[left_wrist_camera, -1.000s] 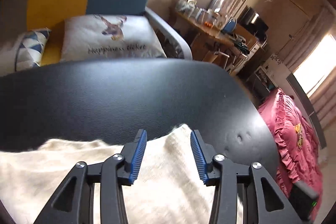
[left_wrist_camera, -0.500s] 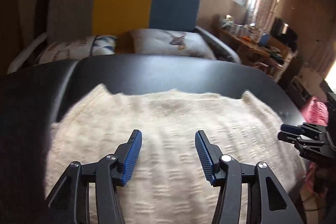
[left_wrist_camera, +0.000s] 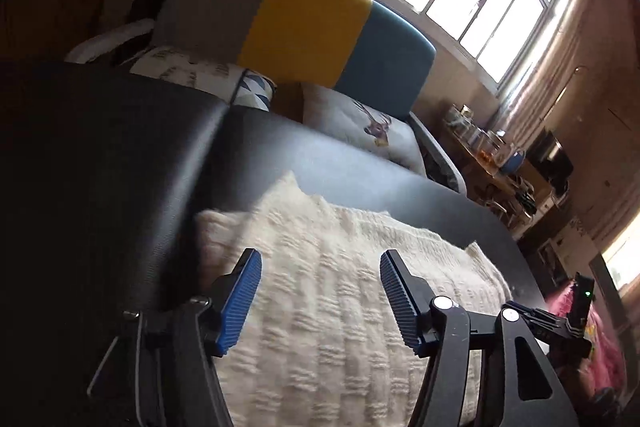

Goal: Fold clothes

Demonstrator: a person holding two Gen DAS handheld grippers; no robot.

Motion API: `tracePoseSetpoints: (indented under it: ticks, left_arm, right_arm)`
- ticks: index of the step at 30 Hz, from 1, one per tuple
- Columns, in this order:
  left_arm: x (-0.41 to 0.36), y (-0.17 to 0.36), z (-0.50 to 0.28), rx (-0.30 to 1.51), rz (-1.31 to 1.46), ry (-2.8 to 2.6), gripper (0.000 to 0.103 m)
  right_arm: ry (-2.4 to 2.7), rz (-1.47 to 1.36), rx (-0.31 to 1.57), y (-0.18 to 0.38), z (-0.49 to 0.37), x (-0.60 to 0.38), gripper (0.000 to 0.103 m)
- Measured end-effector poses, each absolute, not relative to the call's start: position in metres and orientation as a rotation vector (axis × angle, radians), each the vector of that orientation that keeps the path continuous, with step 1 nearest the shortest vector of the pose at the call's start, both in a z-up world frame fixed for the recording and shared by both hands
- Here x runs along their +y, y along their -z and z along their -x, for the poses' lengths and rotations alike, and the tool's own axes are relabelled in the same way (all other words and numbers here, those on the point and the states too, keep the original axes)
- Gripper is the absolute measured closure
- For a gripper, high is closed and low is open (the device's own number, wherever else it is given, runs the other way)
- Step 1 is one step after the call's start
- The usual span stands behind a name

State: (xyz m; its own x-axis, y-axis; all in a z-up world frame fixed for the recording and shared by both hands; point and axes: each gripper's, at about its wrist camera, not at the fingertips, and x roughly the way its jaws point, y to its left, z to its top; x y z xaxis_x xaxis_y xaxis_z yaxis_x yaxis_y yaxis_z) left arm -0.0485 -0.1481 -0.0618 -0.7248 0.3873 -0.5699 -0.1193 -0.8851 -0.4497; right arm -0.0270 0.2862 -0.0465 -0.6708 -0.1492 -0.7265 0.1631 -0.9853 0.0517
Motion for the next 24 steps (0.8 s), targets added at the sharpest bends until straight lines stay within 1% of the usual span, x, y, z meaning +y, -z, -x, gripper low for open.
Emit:
tracePoseSetpoints:
  ticks: [2, 5, 10, 11, 12, 13, 14, 15, 16, 19, 20, 22, 24]
  left_arm:
    - [-0.171, 0.064, 0.044, -0.583, 1.006, -2.623, 0.038]
    - [-0.188, 0.075, 0.038, -0.609, 1.059, -2.583, 0.038]
    - [-0.186, 0.090, 0.020, -0.660, 1.099, -2.445, 0.041]
    - [-0.184, 0.092, 0.017, -0.669, 1.107, -2.416, 0.047]
    - [-0.183, 0.094, 0.014, -0.678, 1.116, -2.390, 0.056]
    - [-0.181, 0.096, 0.012, -0.682, 1.127, -2.375, 0.061]
    - [-0.179, 0.097, 0.010, -0.675, 1.138, -2.372, 0.074]
    - [-0.178, 0.099, 0.008, -0.670, 1.148, -2.371, 0.090]
    - [-0.180, 0.101, 0.007, -0.688, 1.159, -2.366, 0.097]
    - [-0.194, 0.103, -0.001, -0.802, 1.165, -2.347, 0.098]
    - [-0.198, 0.102, -0.005, -0.809, 1.165, -2.359, 0.098]
    - [-0.200, 0.110, -0.008, -0.766, 1.223, -2.395, 0.098]
    - [-0.199, 0.123, -0.013, -0.768, 1.262, -2.369, 0.098]
  right_arm:
    - [2.675, -1.125, -0.020, 0.037, 0.027, 0.273, 0.073]
    - [2.598, -1.115, -0.031, 0.036, 0.033, 0.246, 0.073]
    - [2.515, -1.150, -0.002, 0.047, 0.048, 0.208, 0.073]
    - [2.507, -1.161, 0.005, 0.049, 0.051, 0.203, 0.073]
    - [2.503, -1.174, 0.006, 0.052, 0.054, 0.200, 0.073]
    - [2.500, -1.186, 0.006, 0.055, 0.056, 0.198, 0.073]
    - [2.498, -1.197, 0.002, 0.058, 0.057, 0.197, 0.073]
    - [2.498, -1.207, -0.001, 0.060, 0.059, 0.197, 0.073]
    - [2.499, -1.215, -0.002, 0.063, 0.059, 0.198, 0.073]
    - [2.496, -1.245, -0.017, 0.073, 0.060, 0.202, 0.073]
    - [2.497, -1.239, -0.035, 0.076, 0.061, 0.204, 0.073]
    - [2.499, -1.228, -0.066, 0.081, 0.061, 0.208, 0.073]
    - [2.508, -1.222, -0.054, 0.081, 0.061, 0.207, 0.073]
